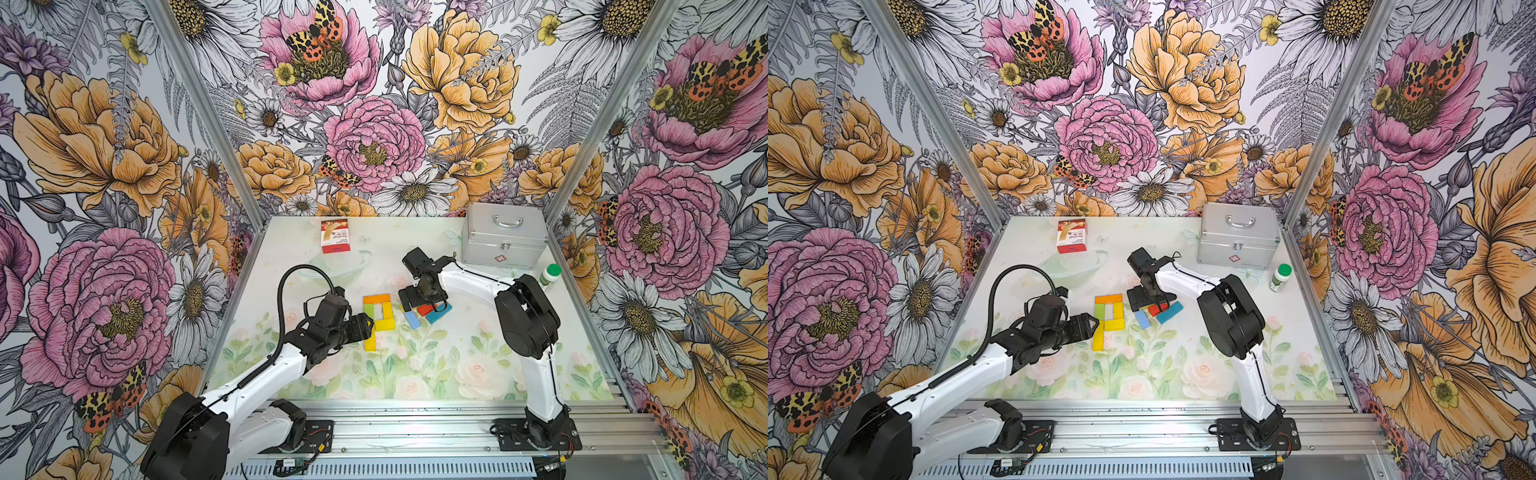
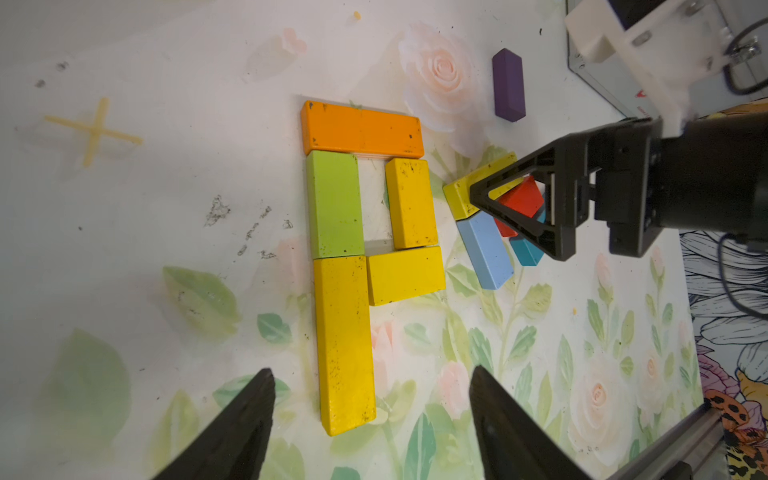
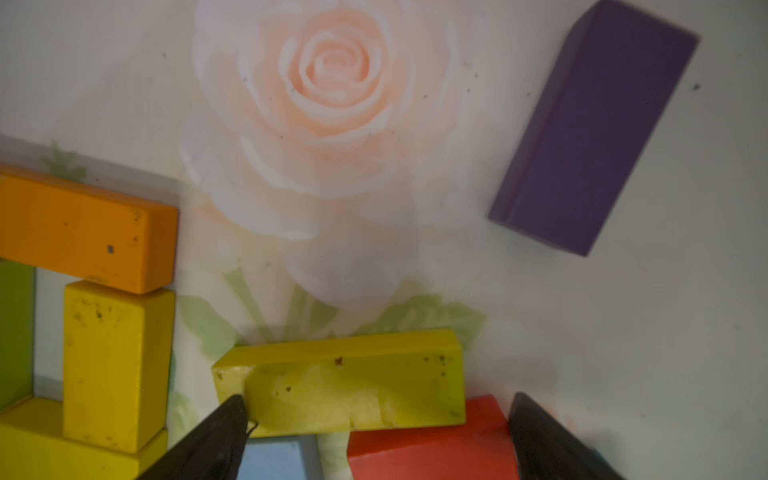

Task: Assemble the letter p with building blocks
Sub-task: Pick up the building block from the center of the board.

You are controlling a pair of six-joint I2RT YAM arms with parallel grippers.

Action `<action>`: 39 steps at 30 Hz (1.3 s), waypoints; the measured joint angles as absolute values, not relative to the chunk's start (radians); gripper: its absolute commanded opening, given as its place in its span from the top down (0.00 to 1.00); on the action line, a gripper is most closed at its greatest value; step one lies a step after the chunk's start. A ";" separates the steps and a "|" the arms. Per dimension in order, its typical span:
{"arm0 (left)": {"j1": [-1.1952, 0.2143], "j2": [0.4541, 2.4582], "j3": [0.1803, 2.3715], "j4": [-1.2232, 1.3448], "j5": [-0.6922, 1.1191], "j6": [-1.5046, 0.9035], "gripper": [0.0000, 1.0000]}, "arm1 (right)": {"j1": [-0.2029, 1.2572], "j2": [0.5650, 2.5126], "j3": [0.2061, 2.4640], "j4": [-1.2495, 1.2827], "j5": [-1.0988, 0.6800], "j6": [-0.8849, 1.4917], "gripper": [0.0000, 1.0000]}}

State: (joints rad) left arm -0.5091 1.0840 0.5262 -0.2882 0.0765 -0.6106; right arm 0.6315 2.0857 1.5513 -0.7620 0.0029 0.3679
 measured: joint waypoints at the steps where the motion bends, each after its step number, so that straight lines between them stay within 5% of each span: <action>1: -0.507 1.084 0.526 -0.288 0.077 -0.610 0.25 | 0.632 2.079 1.540 -0.756 0.000 0.367 0.01; 39: -0.438 1.103 0.475 -0.234 0.109 -0.611 0.25 | 0.677 2.125 1.562 -0.721 0.030 0.363 0.03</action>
State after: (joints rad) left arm -0.4377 1.1027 0.4751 -0.2344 0.1089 -0.6106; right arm 0.6769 2.1250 1.5616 -0.7208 0.0303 0.3626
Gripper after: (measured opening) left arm 0.747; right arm 0.983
